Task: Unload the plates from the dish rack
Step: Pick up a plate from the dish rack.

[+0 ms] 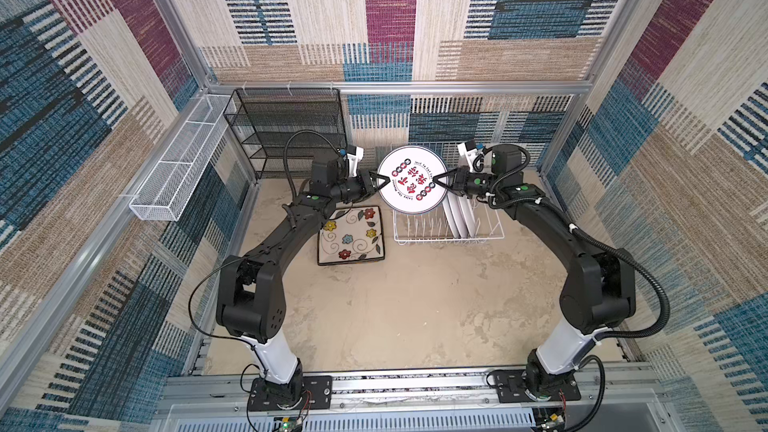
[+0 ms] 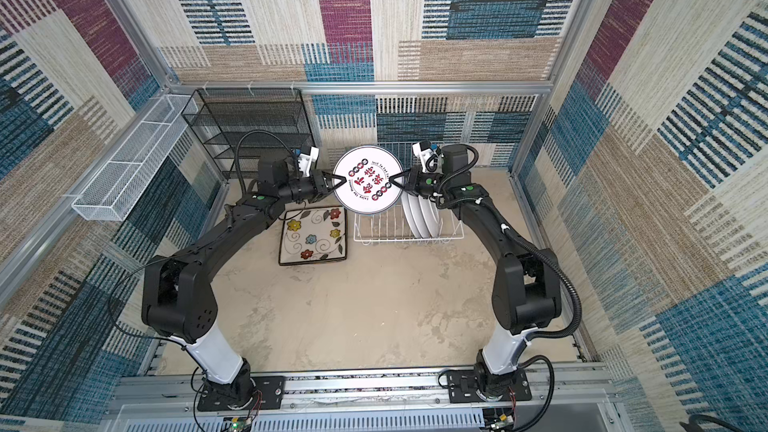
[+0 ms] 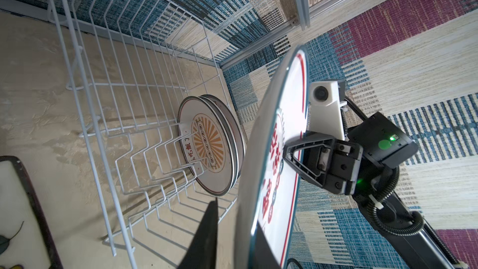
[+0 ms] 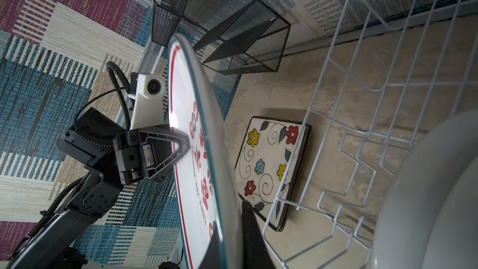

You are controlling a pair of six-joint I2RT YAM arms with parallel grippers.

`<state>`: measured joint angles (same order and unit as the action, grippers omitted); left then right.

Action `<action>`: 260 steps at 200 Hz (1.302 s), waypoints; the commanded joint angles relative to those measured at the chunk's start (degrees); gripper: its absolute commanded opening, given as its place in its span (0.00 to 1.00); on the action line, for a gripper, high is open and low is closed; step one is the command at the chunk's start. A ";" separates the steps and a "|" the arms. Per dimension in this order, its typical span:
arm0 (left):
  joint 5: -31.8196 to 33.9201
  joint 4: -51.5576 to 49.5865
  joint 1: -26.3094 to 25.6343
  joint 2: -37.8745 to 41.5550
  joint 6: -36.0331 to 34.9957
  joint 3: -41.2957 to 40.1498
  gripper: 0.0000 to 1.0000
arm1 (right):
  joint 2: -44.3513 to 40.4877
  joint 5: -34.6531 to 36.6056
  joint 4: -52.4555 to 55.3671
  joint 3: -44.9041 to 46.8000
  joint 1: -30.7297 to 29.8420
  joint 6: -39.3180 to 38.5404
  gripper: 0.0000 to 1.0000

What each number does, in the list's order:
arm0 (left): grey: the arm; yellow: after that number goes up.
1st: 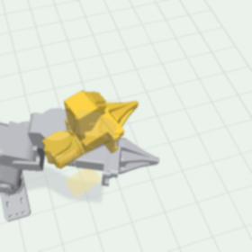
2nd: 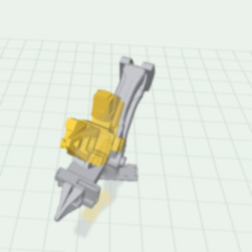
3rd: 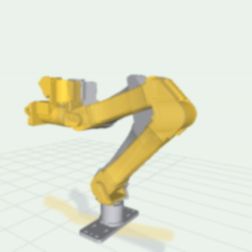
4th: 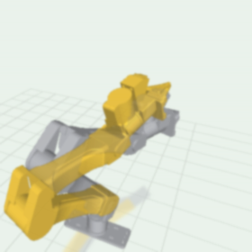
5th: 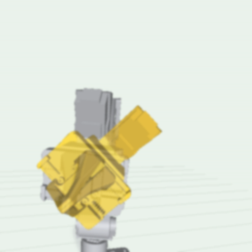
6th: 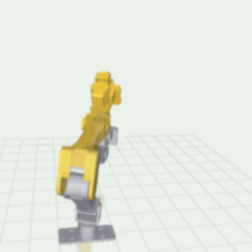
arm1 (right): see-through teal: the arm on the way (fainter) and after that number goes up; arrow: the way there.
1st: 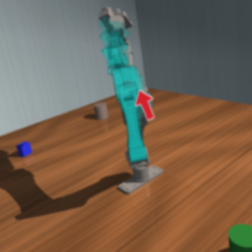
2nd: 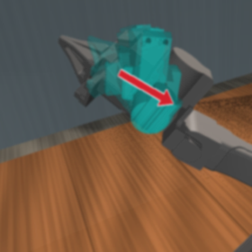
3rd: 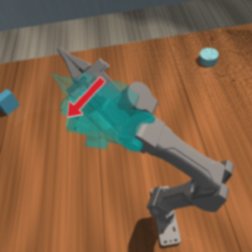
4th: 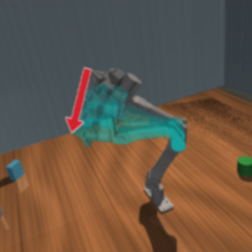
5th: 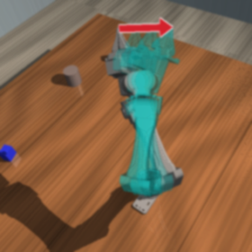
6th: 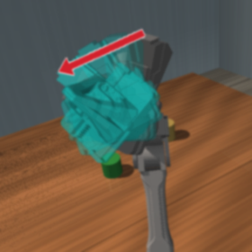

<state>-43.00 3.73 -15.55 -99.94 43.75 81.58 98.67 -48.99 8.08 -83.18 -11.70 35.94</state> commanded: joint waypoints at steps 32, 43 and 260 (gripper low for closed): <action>-0.74 1.49 0.00 -0.35 2.65 0.16 0.00 | 0.08 -1.59 -2.27 -0.28 -0.25 0.09 0.08; -0.68 1.46 -0.01 -0.32 2.69 0.07 0.00 | 0.04 -1.55 -2.28 -0.30 -0.23 0.02 0.11; -1.19 -24.89 0.96 17.37 -6.26 -10.36 0.00 | -29.71 17.33 -3.77 21.12 -0.77 -45.00 1.00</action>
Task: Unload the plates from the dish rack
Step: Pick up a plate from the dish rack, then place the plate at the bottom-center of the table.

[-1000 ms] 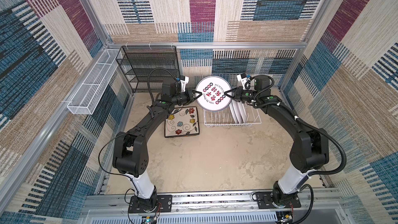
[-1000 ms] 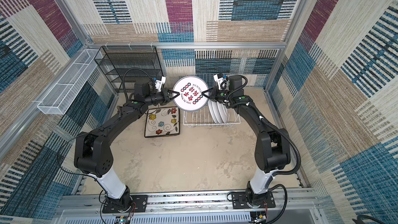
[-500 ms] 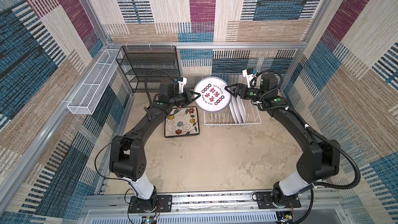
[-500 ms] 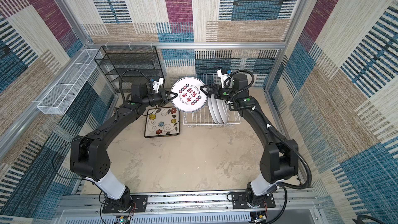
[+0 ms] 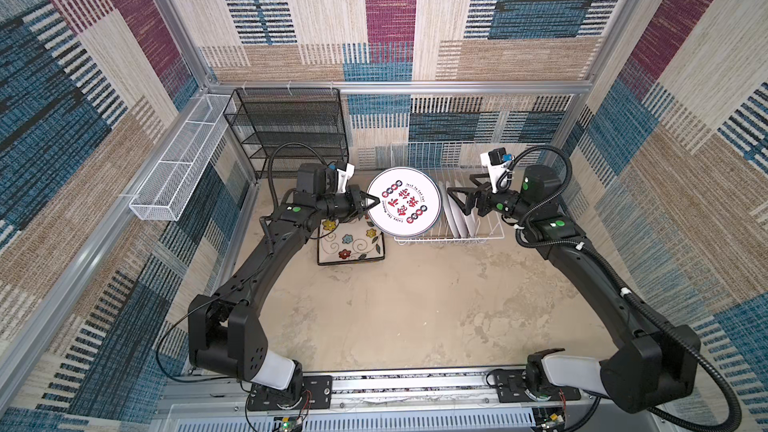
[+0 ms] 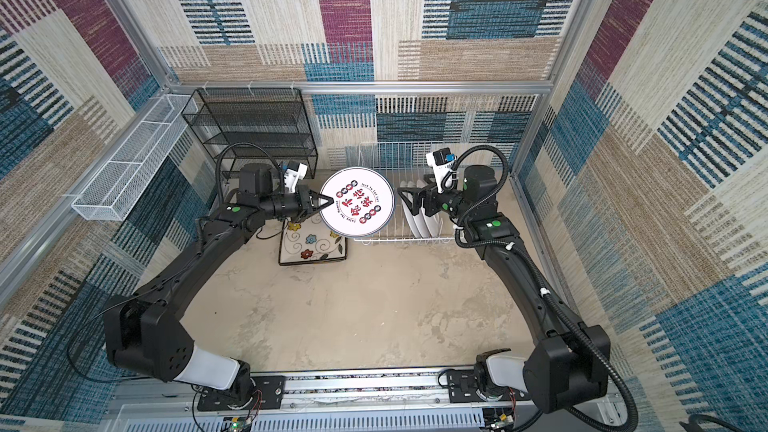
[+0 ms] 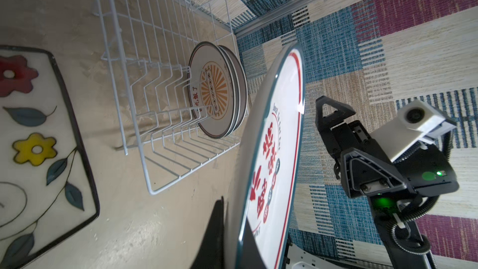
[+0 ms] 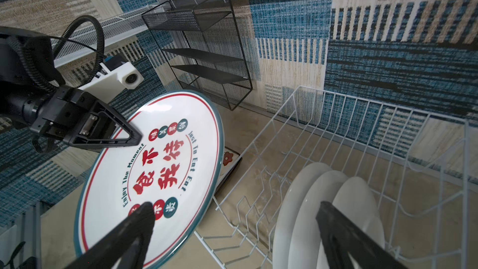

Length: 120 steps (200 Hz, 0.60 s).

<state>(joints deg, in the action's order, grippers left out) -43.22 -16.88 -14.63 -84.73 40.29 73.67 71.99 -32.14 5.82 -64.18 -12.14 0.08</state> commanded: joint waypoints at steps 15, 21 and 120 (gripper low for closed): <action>-1.84 -5.67 0.04 3.66 -3.56 -4.86 0.00 | -5.05 -0.18 -0.64 3.72 -0.53 -12.78 1.00; -2.19 -6.28 0.04 4.28 -3.89 -6.00 0.00 | -5.66 -0.29 0.03 4.17 -0.83 -14.13 1.00; -0.52 -8.91 -4.48 15.60 -5.57 -24.03 0.00 | -8.27 3.03 11.16 8.11 -7.18 -27.77 1.00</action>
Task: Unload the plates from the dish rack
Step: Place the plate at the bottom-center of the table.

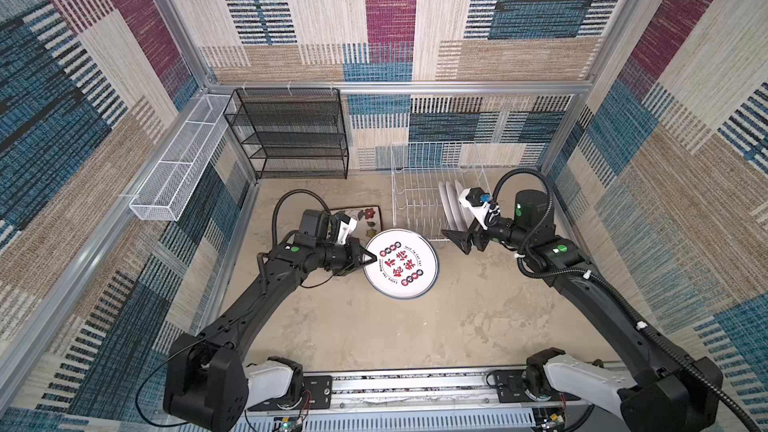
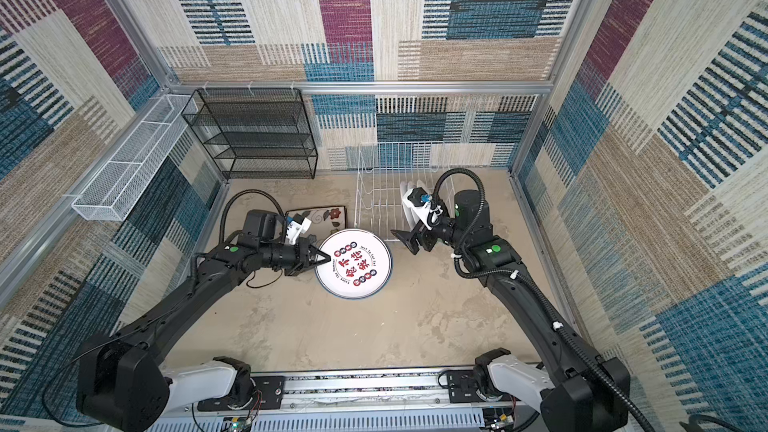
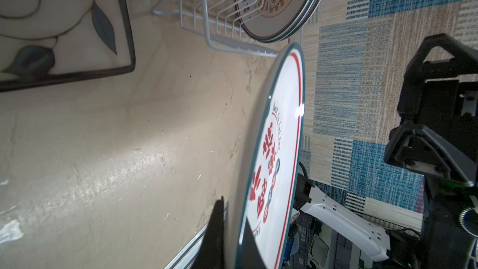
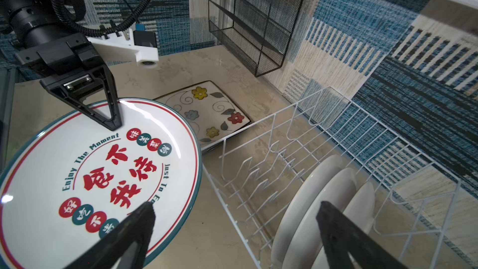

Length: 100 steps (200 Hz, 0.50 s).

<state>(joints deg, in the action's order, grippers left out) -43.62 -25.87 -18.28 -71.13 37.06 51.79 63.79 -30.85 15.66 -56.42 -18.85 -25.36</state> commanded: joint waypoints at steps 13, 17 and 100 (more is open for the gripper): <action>0.94 -0.43 -1.32 2.86 -3.08 -3.95 0.00 | 0.19 2.03 2.20 0.36 -0.71 -3.08 1.00; 1.23 -0.45 -1.51 2.99 -3.13 -4.51 0.00 | 0.19 2.02 2.43 0.35 -0.82 -3.32 1.00; 4.66 18.29 -7.40 -0.35 2.77 -16.78 0.00 | 0.15 -2.37 11.37 1.94 -2.99 -11.11 1.00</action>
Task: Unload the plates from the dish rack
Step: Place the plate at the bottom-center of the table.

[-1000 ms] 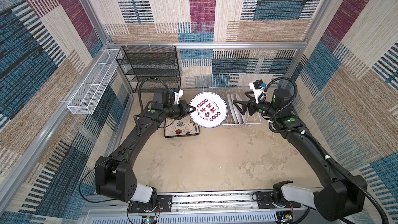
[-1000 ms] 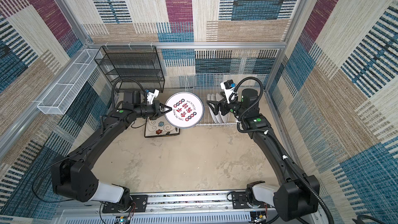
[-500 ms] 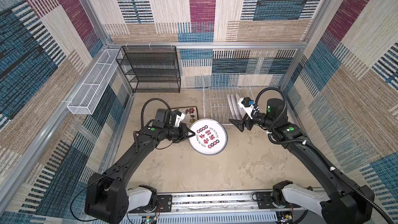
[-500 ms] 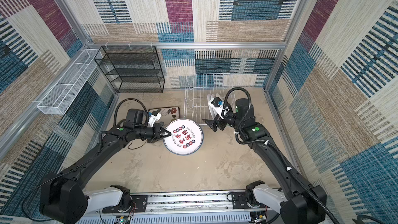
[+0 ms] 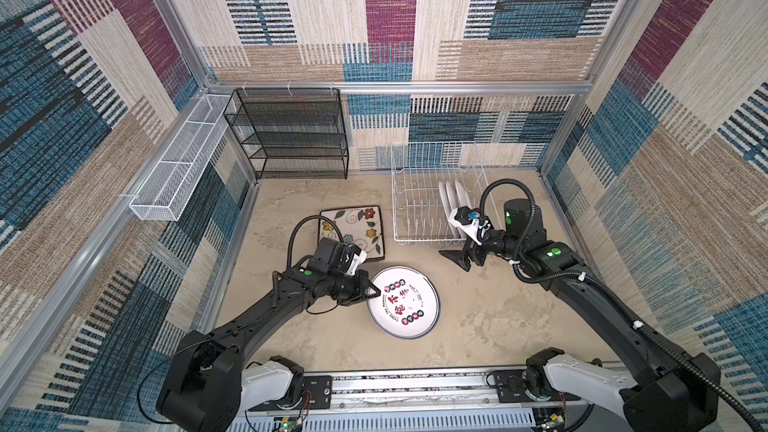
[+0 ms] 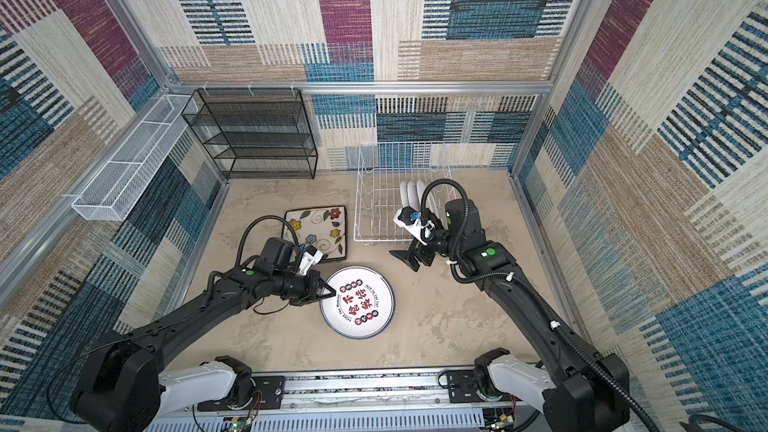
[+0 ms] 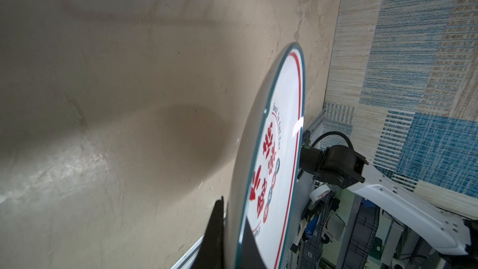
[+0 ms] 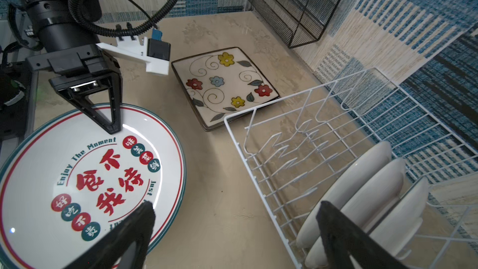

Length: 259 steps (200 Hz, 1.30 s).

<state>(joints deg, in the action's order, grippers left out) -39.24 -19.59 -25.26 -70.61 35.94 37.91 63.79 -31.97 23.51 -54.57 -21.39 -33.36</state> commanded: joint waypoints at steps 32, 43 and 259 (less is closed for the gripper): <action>1.27 18.08 -0.96 -4.13 4.24 -4.93 0.00 | 1.01 -1.28 8.05 0.38 -1.98 -6.43 1.00; 1.28 19.37 -1.19 -5.44 3.97 -5.04 0.00 | 1.20 -0.78 8.48 0.73 -2.42 -6.93 1.00; 2.62 17.68 -1.62 -17.30 2.96 -4.97 0.49 | 5.32 6.01 4.71 2.45 -5.07 -7.77 1.00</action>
<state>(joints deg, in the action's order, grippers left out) -38.81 0.16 -26.89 -87.55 38.70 32.29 69.60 -27.42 30.79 -52.71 -26.39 -40.95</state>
